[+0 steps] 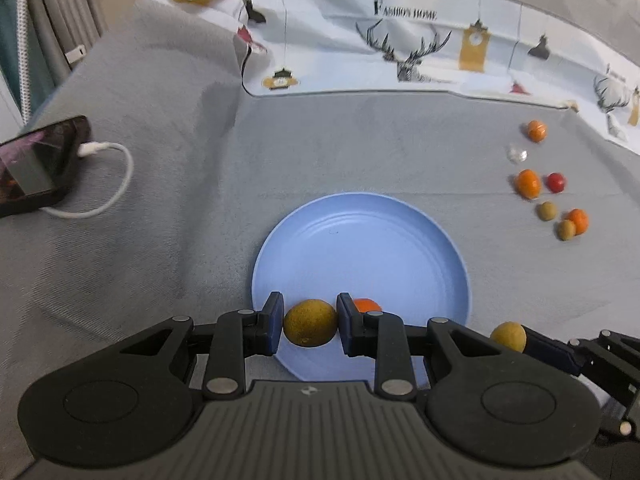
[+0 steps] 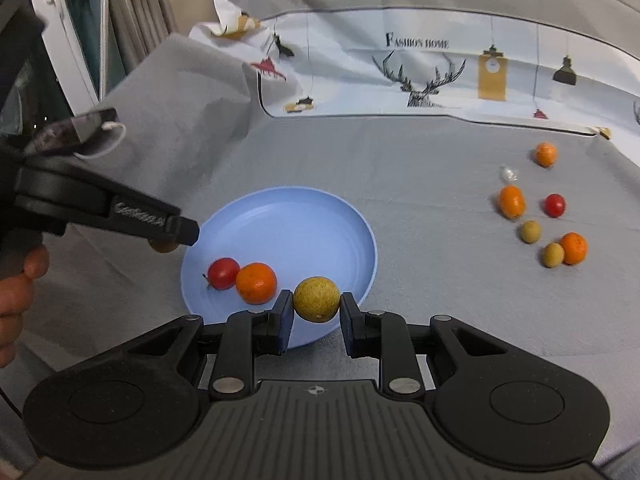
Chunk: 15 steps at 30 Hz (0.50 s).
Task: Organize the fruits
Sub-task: 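Open both tools to release the yellow-green fruits onto the plate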
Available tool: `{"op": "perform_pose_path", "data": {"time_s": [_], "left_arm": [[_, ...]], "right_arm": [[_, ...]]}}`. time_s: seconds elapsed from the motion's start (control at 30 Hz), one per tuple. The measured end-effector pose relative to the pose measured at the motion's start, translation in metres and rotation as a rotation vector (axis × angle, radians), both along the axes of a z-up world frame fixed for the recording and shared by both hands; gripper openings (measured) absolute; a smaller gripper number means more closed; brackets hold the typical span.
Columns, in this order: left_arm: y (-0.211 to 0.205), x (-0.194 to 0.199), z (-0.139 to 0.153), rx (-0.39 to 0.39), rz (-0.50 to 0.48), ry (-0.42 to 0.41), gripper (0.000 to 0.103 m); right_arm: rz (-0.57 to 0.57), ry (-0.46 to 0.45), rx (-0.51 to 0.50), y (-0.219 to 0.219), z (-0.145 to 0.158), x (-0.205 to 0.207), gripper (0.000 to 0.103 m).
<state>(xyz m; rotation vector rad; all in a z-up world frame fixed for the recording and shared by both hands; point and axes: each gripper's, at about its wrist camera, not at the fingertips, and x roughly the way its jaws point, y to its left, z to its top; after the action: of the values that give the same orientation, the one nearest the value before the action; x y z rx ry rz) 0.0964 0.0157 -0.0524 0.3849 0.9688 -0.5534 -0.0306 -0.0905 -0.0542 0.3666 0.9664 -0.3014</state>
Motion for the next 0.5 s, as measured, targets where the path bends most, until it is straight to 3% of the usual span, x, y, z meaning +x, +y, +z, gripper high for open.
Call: {"op": "perform_pose_path", "data": {"time_s": [0.33, 0.4, 0.43, 0.47, 0.5], "left_arm": [[-0.034, 0.029, -0.039, 0.084, -0.028, -0.025, 0.033], [-0.036, 0.03, -0.04, 0.098, -0.048, -0.037, 0.061], [-0.036, 0.029, -0.037, 0.107, -0.05, -0.055, 0.091], [-0.034, 0.026, -0.032, 0.111, -0.043, -0.089, 0.102], [-0.029, 0.021, -0.025, 0.098, -0.037, -0.137, 0.103]], "right_arm": [[0.099, 0.047, -0.021, -0.005, -0.033, 0.034, 0.026], [0.125, 0.054, -0.025, -0.006, -0.034, 0.04, 0.027], [0.132, 0.056, -0.037, -0.005, -0.033, 0.041, 0.031], [0.148, 0.059, -0.048, -0.004, -0.029, 0.041, 0.047], [0.156, 0.058, -0.056, -0.003, -0.025, 0.04, 0.066]]}}
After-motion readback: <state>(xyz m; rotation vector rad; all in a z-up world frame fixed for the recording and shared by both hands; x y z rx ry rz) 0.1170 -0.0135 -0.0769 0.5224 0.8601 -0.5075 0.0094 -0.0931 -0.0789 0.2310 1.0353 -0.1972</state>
